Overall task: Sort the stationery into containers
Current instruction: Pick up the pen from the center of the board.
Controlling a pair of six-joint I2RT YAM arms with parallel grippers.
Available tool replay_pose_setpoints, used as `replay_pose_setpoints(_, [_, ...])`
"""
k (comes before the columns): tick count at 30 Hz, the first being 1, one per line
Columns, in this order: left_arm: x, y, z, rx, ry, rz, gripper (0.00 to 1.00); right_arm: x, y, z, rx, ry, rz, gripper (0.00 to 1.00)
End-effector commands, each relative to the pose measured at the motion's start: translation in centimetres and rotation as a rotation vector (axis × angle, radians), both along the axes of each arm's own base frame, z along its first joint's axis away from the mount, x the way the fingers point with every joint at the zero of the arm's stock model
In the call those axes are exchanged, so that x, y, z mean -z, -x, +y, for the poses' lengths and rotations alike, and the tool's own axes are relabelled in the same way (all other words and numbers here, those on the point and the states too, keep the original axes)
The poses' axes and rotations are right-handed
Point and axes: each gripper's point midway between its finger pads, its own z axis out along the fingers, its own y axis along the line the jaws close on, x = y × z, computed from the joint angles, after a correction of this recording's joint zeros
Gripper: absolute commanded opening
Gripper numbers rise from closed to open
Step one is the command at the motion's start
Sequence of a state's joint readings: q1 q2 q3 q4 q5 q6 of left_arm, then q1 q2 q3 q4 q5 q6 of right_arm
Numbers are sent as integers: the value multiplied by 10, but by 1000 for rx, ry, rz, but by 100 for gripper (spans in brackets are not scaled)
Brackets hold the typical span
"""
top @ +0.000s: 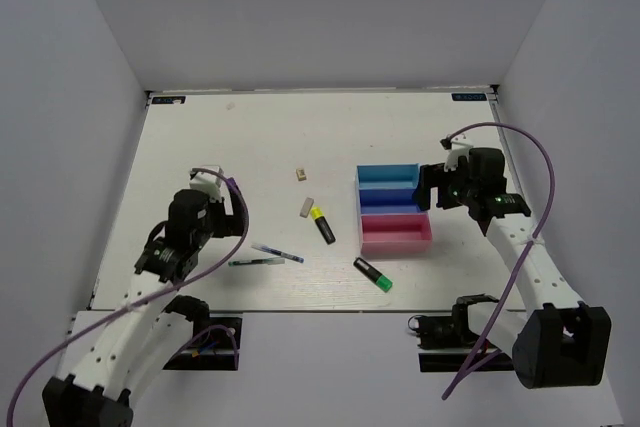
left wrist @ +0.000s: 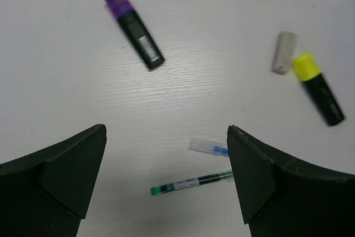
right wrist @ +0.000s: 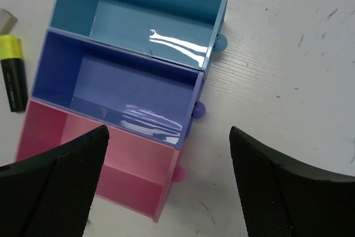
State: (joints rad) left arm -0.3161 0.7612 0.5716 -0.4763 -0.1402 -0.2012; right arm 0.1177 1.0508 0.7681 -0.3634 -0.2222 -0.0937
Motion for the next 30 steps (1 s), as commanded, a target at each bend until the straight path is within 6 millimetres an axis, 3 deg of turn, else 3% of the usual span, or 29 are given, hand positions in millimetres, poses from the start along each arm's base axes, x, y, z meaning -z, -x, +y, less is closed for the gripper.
replay_pose_setpoints(1, [-24,12,-24,134,106,-86,100,-19,-6,12,47,-150,-3,90])
replay_pose_setpoints(14, [-12,11,-23,109,108,-24,98,-19,-4,12,33,-148,-8,90])
replay_pose_setpoints(17, [-6,5,-27,108,110,23,87,-23,0,15,-4,-149,-26,90])
replay_pose_setpoints(18, [-10,3,-29,89,129,36,66,-23,4,16,-59,-114,-53,89])
replay_pose_setpoints(19, [4,0,-30,85,115,104,46,-23,12,26,-139,-140,-48,72])
replay_pose_setpoints(20, [-4,-7,-33,67,129,109,24,-21,16,27,-190,-109,-76,1])
replay_pose_setpoints(21, [-4,-15,-29,25,106,143,0,-20,17,26,-191,-109,-82,0])
replay_pose_setpoints(22, [10,-17,-25,-18,81,211,0,-21,17,28,-200,-112,-86,0])
replay_pose_setpoints(23, [0,-26,-26,-40,82,211,0,-20,19,28,-200,-108,-78,0])
replay_pose_setpoints(24, [-2,-39,-24,-74,63,222,0,-22,19,27,-201,-105,-76,21])
replay_pose_setpoints(25, [0,-50,-21,-124,48,248,26,-28,16,28,-200,-101,-89,57])
replay_pose_setpoints(26, [3,-54,-21,-141,34,267,39,-25,19,27,-197,-99,-67,90])
replay_pose_setpoints(27, [14,-60,-19,-169,7,305,45,-26,18,26,-192,-95,-64,90])
replay_pose_setpoints(28, [6,-79,-19,-206,-2,293,62,-29,17,27,-191,-98,-73,86])
replay_pose_setpoints(29, [12,-78,-16,-230,-24,334,68,-30,19,29,-202,-107,-74,73])
replay_pose_setpoints(30, [25,-83,-12,-257,-64,374,70,-31,19,29,-199,-110,-76,37])
